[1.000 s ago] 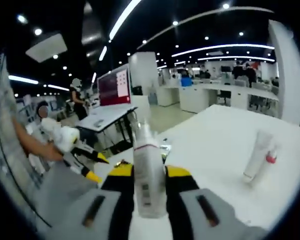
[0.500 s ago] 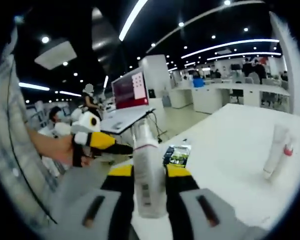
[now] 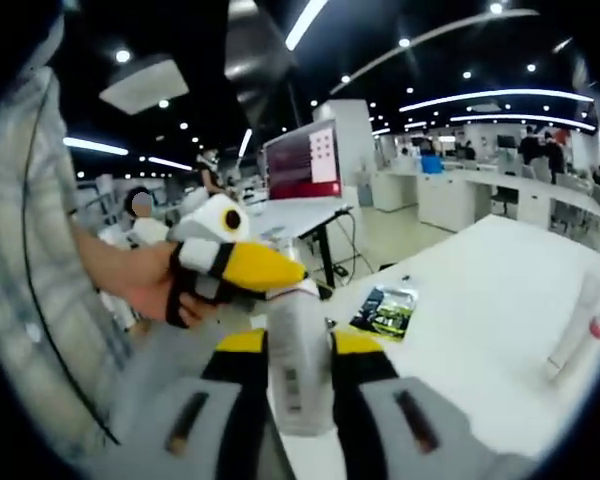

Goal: Arrange the skincare products in the storage area until every visible bottle or jar stands upright without overlapping.

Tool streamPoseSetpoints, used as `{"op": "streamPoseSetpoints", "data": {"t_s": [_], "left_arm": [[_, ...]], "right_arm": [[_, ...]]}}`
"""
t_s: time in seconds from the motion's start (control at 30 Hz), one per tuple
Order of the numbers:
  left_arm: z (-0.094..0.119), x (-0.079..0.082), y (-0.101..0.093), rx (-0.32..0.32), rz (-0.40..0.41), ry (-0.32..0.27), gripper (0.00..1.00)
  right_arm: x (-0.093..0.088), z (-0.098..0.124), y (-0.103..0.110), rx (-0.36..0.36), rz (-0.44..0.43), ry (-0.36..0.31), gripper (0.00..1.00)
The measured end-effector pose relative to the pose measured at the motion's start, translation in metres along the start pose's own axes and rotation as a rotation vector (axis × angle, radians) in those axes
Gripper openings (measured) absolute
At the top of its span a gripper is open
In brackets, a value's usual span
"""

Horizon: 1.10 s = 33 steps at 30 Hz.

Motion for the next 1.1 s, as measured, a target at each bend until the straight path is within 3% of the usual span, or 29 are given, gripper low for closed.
{"op": "streamPoseSetpoints", "data": {"t_s": [0.13, 0.27, 0.37, 0.47, 0.57, 0.67, 0.7, 0.8, 0.9, 1.03, 1.07, 1.1], "left_arm": [[0.004, -0.001, -0.004, -0.021, -0.1, 0.005, 0.2], [0.009, 0.004, -0.011, -0.082, -0.22, -0.011, 0.19], [0.012, 0.007, -0.013, -0.113, -0.243, 0.013, 0.19], [0.013, 0.008, -0.016, -0.162, -0.255, 0.032, 0.19], [0.014, 0.007, -0.02, -0.196, -0.301, 0.084, 0.19], [0.013, 0.005, -0.024, -0.222, -0.376, 0.164, 0.19], [0.013, 0.004, -0.027, -0.233, -0.439, 0.191, 0.19], [0.009, 0.0, -0.041, -0.296, -0.487, 0.27, 0.2], [0.005, -0.002, -0.043, -0.3, -0.509, 0.315, 0.2], [0.003, 0.0, -0.041, -0.277, -0.487, 0.277, 0.2], [0.002, 0.003, -0.039, -0.235, -0.471, 0.233, 0.21], [0.002, 0.005, -0.037, -0.203, -0.461, 0.229, 0.22]], "right_arm": [[0.001, -0.003, 0.002, 0.009, 0.025, 0.022, 0.22], [0.007, -0.001, 0.004, 0.052, 0.015, -0.004, 0.23], [0.009, 0.001, 0.005, 0.101, 0.005, 0.008, 0.24], [0.008, 0.004, 0.003, 0.123, -0.016, 0.022, 0.32], [0.004, 0.01, 0.003, 0.171, -0.044, 0.04, 0.35], [-0.001, 0.015, 0.009, 0.269, -0.074, 0.084, 0.31], [-0.002, 0.016, 0.011, 0.299, -0.096, 0.096, 0.31], [-0.004, 0.019, 0.017, 0.395, -0.137, 0.115, 0.31], [-0.005, 0.021, 0.021, 0.431, -0.122, 0.142, 0.19], [-0.004, 0.02, 0.018, 0.348, -0.087, 0.12, 0.18], [-0.002, 0.02, 0.016, 0.292, -0.067, 0.1, 0.18], [-0.002, 0.02, 0.013, 0.258, -0.058, 0.098, 0.18]]}}
Point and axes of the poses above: the point that each gripper's makers call its tool centre point, and the gripper's own axes: z roughly backward along the fingers, y roughly to its left, x roughly out of its top, the point moved 10 cm from there along z, roughly backward along the fingers, and after that the axes turned 7 degrees about x, right-handed, at the moved point
